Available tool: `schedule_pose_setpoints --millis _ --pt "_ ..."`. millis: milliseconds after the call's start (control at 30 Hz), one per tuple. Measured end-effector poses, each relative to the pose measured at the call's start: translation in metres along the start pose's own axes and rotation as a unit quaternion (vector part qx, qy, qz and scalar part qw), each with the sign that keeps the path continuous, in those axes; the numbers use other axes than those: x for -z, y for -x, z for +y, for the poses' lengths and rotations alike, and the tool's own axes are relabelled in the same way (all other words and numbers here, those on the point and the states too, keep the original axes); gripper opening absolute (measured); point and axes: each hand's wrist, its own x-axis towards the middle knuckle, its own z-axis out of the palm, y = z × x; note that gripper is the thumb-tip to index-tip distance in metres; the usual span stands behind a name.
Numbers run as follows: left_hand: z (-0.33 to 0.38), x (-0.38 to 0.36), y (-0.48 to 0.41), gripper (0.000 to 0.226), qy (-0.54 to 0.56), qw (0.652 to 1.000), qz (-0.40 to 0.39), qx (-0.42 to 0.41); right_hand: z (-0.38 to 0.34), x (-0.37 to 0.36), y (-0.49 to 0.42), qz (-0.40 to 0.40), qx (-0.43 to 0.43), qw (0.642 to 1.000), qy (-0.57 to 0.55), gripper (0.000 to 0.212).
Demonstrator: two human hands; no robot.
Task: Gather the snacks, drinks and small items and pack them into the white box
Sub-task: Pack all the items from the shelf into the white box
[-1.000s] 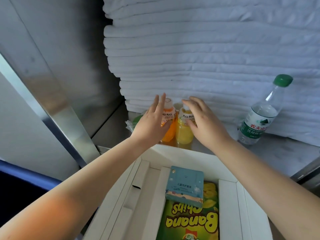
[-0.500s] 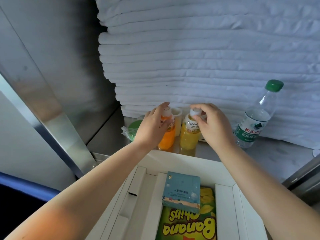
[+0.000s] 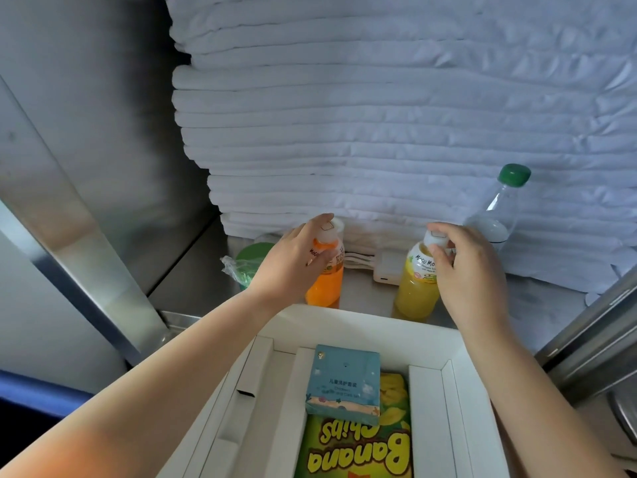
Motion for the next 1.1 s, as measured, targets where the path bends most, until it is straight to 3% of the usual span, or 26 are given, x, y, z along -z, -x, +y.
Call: schedule_pose_setpoints --millis 167,267,367,467,600,733,967,1100 --pt "-0.003 -0.002 -0.001 0.060 0.023 1.000 0.002 0.021 -0.001 0.005 0.001 -0.005 -0.009 1.000 0.018 0.029" --pt "-0.004 -0.001 -0.001 0.074 0.046 0.998 0.008 0.036 -0.021 0.007 -0.005 0.040 0.107 0.993 0.040 0.030" --pt "-0.004 0.000 -0.002 0.082 0.059 0.997 0.010 0.051 -0.050 -0.005 -0.020 -0.074 0.196 0.978 -0.001 0.032" --pt "-0.003 0.001 -0.002 0.086 0.057 0.997 0.014 0.057 -0.072 -0.030 -0.035 -0.204 0.194 0.959 -0.023 0.036" --pt "-0.005 0.000 -0.002 0.085 0.051 0.997 0.010 0.062 -0.078 -0.057 -0.039 -0.260 0.172 0.949 -0.049 0.035" --pt "-0.007 -0.002 -0.003 0.082 0.058 0.997 0.003 0.059 -0.075 -0.066 -0.034 -0.227 0.170 0.958 -0.052 0.033" --pt "-0.011 -0.006 -0.003 0.094 0.026 0.996 -0.057 0.068 -0.059 -0.048 -0.027 -0.133 0.185 0.972 0.060 0.039" --pt "-0.013 -0.006 -0.002 0.095 0.007 0.995 -0.068 0.068 -0.051 -0.037 -0.030 -0.098 0.153 0.978 0.100 0.035"
